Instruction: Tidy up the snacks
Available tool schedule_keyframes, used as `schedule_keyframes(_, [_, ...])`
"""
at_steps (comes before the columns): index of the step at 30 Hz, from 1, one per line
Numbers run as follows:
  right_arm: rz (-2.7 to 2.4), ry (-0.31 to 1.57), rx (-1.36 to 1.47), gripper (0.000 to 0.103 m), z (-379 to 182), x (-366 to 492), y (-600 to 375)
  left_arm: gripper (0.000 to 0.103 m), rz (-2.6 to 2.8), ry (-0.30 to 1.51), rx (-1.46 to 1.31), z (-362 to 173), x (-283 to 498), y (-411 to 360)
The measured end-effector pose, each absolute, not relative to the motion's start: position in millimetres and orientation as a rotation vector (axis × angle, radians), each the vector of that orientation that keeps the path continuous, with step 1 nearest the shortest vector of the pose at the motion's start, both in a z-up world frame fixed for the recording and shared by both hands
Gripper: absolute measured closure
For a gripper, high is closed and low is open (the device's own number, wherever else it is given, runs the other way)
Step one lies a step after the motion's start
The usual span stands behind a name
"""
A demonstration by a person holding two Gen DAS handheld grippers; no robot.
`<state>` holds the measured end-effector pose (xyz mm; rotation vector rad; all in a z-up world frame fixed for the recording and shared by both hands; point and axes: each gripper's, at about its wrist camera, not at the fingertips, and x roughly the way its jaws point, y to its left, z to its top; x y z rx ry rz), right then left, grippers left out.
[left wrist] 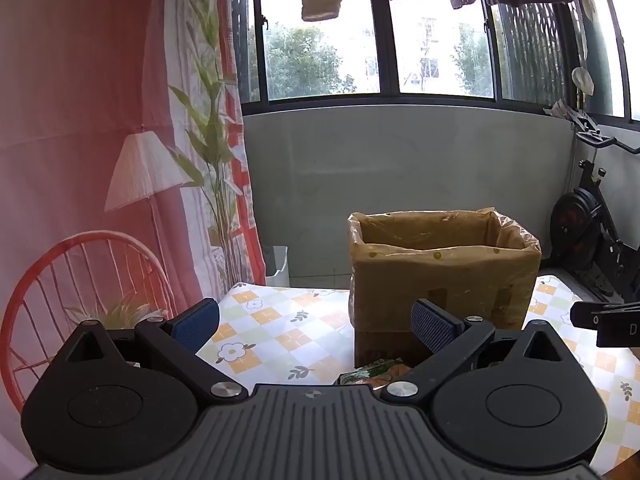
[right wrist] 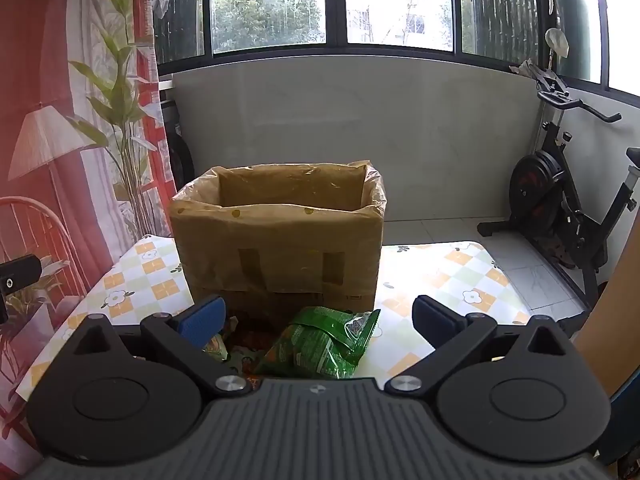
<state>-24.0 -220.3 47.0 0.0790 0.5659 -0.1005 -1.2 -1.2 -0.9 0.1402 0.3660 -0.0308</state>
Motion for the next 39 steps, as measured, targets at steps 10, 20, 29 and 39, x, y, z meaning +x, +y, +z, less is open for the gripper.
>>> schedule_keyframes(10, [-0.099,0.566,0.075,0.002,37,-23,-224,0.0,-0.014,0.376,0.148,1,3,4])
schedule_keyframes(20, [-0.115,0.567,0.072,0.002,41,-24,-223,0.0,0.001,0.373,0.147,-1,2,4])
schedule_keyframes(29, [-0.12,0.568,0.078,0.002,41,-24,-224,0.0,0.003,0.374,0.146,-1,4,2])
schedule_keyframes(39, [-0.121,0.566,0.075,0.002,42,-24,-224,0.0,0.004,0.367,0.15,-2,2,0])
